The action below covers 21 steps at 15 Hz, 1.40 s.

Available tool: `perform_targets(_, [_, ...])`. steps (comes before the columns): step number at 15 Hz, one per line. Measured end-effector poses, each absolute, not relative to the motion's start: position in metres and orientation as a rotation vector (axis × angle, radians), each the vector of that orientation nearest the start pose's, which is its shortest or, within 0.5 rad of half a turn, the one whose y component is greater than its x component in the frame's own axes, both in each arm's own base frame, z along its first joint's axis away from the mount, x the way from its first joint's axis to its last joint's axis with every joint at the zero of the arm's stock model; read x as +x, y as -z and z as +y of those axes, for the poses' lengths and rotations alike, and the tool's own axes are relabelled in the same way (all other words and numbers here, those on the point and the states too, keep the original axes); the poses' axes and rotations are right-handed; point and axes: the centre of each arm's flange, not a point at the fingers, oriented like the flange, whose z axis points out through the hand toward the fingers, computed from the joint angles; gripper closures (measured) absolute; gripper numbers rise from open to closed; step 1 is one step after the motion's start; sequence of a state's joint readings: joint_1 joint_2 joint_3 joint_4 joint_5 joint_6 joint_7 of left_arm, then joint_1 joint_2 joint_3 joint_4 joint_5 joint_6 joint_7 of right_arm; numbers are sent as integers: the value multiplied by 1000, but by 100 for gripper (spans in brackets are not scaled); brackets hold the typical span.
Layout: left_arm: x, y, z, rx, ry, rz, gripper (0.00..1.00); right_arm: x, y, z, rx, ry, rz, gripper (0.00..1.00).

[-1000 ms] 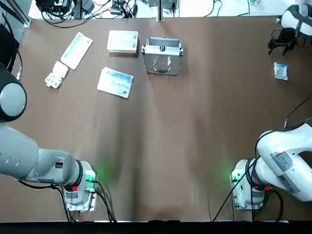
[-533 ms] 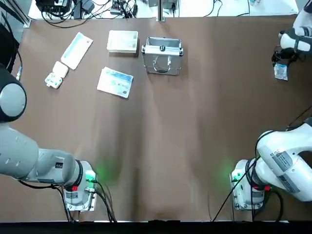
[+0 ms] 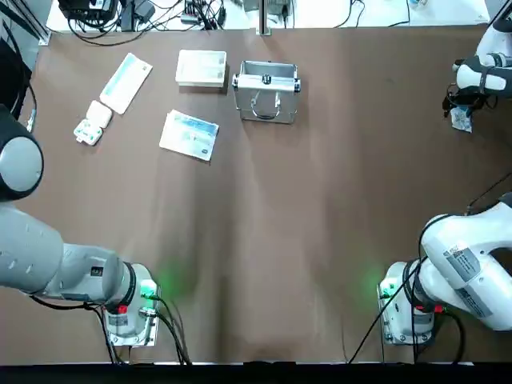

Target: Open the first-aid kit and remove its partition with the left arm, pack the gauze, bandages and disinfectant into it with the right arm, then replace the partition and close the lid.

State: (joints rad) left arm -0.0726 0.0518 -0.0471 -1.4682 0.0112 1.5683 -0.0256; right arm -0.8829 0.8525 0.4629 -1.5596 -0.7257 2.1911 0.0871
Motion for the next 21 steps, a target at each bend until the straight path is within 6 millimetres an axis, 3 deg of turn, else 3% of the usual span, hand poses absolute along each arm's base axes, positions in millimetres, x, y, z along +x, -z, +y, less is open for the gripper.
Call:
perform_targets(2, [567,-644,-66,-3132,77,147,0,600,-170,-338,-3316,-209,269,29])
perform_targets(4, [567,-644,-66,-3132,77,147,0,599,-170,-339,-3318,-213,271,34])
perform_targets(6, [567,-644,-66,-3132,76,147,0,597,-172,-344,-3327,-214,278,51])
perform_targets(10, [567,-643,-66,-3132,76,147,0,595,-174,-348,-3334,-216,286,63])
perform_targets(12, [567,-643,-66,-3132,76,147,0,596,-178,-348,-3340,-211,282,80])
perform_targets(13, [567,-643,-66,-3132,76,147,0,599,-179,-344,-3341,-207,272,81])
perform_targets(15, [567,-643,-66,-3132,76,147,0,611,-181,-323,-3338,-188,219,84])
perform_targets(17, [567,-643,-66,-3132,76,147,0,629,-190,-288,-3321,-170,145,85])
perform_targets(21, [567,-643,-66,-3132,75,147,0,660,-236,-208,-3220,-186,201,85])
